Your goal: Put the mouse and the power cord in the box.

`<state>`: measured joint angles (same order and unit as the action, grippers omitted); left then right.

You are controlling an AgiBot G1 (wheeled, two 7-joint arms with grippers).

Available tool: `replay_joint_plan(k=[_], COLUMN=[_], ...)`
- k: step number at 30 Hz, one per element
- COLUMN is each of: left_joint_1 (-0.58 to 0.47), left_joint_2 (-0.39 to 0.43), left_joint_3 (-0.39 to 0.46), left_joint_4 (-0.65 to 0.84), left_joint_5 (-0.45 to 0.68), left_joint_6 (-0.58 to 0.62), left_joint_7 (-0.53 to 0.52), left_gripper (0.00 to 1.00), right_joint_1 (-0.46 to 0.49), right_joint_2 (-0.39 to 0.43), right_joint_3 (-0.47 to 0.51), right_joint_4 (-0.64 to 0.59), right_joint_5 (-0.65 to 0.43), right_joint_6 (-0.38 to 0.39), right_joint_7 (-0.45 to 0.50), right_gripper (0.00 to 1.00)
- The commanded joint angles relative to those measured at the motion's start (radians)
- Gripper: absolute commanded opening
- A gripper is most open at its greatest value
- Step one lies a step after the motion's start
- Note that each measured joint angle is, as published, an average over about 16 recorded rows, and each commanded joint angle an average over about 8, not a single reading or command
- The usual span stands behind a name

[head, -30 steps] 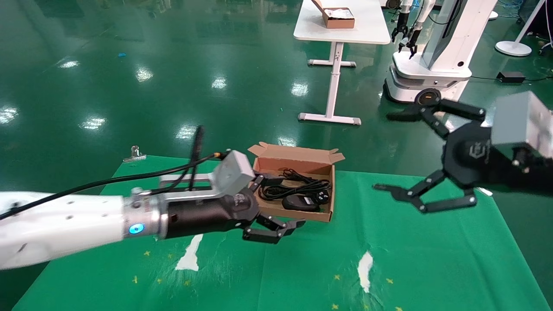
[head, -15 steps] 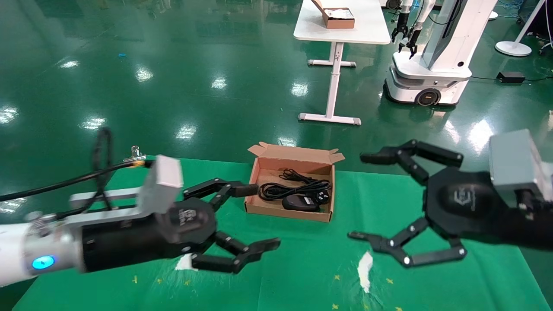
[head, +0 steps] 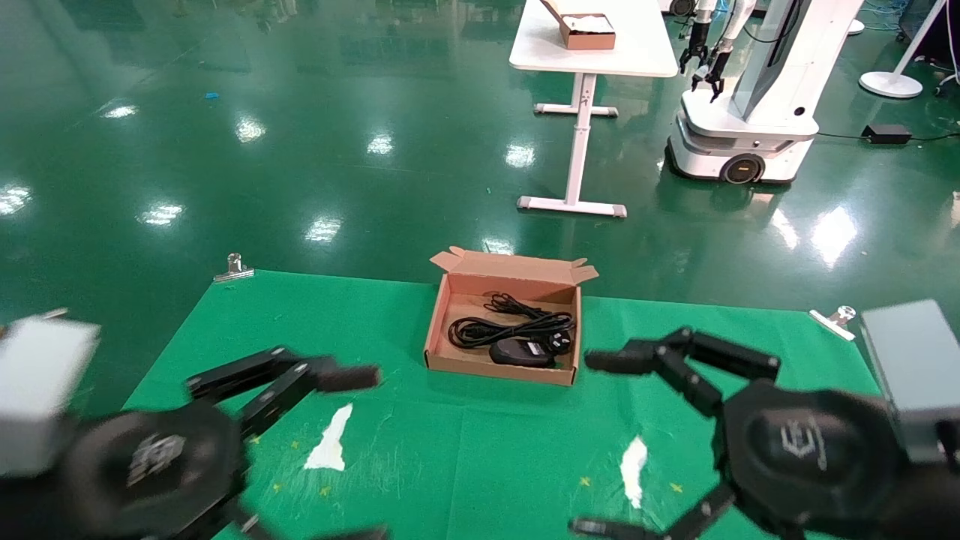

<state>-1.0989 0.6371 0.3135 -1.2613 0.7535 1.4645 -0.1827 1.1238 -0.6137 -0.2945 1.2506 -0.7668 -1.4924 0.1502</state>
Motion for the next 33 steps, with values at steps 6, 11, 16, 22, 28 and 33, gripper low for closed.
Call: replay_joint_plan(k=[6, 11, 16, 22, 28, 33], left_joint_1=[0.034, 0.034, 0.031, 0.028, 0.027, 0.026], left_joint_2=[-0.036, -0.036, -0.033, -0.03, -0.028, -0.028], left_joint_3=[-0.049, -0.049, -0.044, -0.04, -0.038, -0.036], left_joint_4=[-0.031, -0.031, -0.028, -0.026, -0.024, -0.024], left_joint_5=[-0.033, -0.034, -0.031, -0.028, -0.026, -0.025], left_joint_6=[0.045, 0.045, 0.04, 0.037, 0.035, 0.033], left_joint_7=[-0.005, -0.005, -0.005, -0.005, -0.005, -0.005], left_gripper=[1.0, 1.0, 1.0, 1.0, 1.0, 1.0], right_joint_1=[-0.07, -0.076, -0.066, -0.059, -0.055, -0.052], right_joint_2=[0.003, 0.004, 0.004, 0.004, 0.004, 0.003], right_joint_3=[0.021, 0.023, 0.021, 0.018, 0.017, 0.016], right_joint_4=[0.047, 0.051, 0.045, 0.04, 0.037, 0.035], right_joint_5=[0.051, 0.057, 0.051, 0.045, 0.041, 0.039], right_joint_6=[-0.004, -0.004, -0.004, -0.004, -0.004, -0.004], right_joint_7=[0.047, 0.048, 0.044, 0.041, 0.039, 0.038], right_gripper=[1.0, 1.0, 1.0, 1.0, 1.0, 1.0])
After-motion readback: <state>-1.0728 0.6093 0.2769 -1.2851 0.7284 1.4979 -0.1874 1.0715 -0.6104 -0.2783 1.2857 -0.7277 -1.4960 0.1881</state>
